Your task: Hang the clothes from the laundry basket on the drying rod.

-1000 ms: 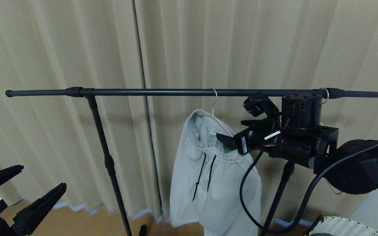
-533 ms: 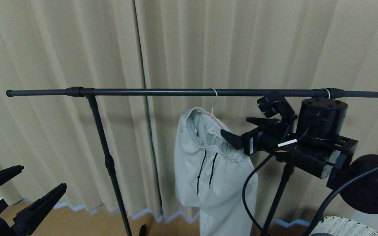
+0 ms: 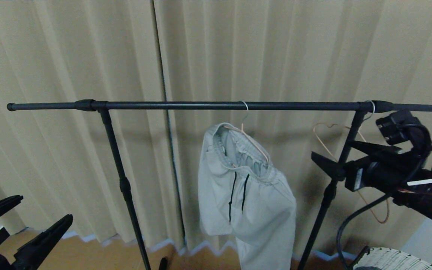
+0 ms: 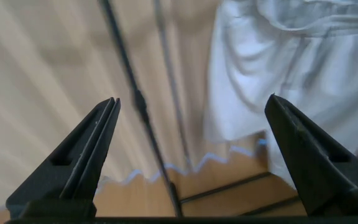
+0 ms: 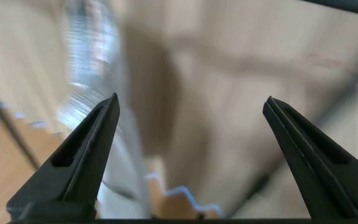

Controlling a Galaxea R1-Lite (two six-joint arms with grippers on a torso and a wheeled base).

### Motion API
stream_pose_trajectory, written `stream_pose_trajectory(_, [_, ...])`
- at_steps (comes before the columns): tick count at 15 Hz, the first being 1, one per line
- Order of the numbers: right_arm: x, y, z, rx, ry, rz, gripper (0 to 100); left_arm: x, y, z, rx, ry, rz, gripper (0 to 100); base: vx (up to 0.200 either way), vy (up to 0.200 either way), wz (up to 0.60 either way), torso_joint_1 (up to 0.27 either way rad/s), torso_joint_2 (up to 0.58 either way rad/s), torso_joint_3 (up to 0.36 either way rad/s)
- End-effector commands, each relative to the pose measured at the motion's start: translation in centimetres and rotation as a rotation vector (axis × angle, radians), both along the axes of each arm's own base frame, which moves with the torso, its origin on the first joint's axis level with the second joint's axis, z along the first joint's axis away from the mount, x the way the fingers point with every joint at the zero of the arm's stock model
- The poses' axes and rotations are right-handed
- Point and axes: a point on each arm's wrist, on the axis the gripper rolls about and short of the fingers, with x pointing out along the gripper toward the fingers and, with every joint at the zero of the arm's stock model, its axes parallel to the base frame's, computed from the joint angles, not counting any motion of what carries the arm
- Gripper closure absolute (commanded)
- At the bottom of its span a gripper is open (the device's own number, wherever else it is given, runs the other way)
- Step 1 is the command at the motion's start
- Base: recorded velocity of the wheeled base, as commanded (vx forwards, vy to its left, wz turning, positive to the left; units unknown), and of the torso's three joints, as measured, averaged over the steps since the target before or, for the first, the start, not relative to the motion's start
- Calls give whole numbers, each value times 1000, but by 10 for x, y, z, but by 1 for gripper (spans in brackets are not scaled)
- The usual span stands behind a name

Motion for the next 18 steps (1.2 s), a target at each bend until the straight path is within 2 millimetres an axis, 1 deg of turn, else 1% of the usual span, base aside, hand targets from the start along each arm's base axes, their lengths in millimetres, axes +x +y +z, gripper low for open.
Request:
stream_pose_trajectory(1, [-28, -29, 5, 3, -43, -96, 0, -7, 4, 0, 5, -30, 41, 0, 0, 0, 0, 0, 0, 0])
stream_pose_trajectory(2, [-31, -31, 4, 1, -38, -105, 0, -7, 4, 0, 6, -31, 41, 0, 0, 0, 0, 0, 0, 0])
stream_pose_trajectory(4, [-46, -35, -11, -22, 36, -124, 0, -7, 4, -2, 8, -25, 38, 0, 0, 0, 0, 0, 0, 0])
stream_pose_trajectory(6, [-55, -38, -18, -36, 62, -155, 0, -8, 4, -2, 7, -26, 39, 0, 0, 0, 0, 0, 0, 0])
stream_pose_trajectory(8, [-63, -40, -30, -53, 102, -186, 0, -8, 4, -3, 7, -23, 41, 0, 0, 0, 0, 0, 0, 0])
stream_pose_trajectory(9, [-69, -42, -42, -62, 144, -191, 0, -8, 4, -4, 6, -18, 41, 0, 0, 0, 0, 0, 0, 0])
stream_pose_trajectory(11, [-79, -44, -54, -72, 162, -185, 0, -8, 4, -4, 5, -19, 44, 0, 0, 0, 0, 0, 0, 0])
stream_pose_trajectory(13, [-81, -44, -50, -75, 116, -186, 0, -8, 4, -3, 3, -24, 44, 0, 0, 0, 0, 0, 0, 0])
stream_pose_trajectory(15, [-88, -46, -52, -136, 105, -174, 0, -11, 5, -7, 6, -23, 44, 0, 0, 0, 0, 0, 0, 0])
stream_pose_trajectory(18, [-95, -51, -54, -148, 98, -194, 0, -18, 5, -4, 3, -64, 44, 0, 0, 0, 0, 0, 0, 0])
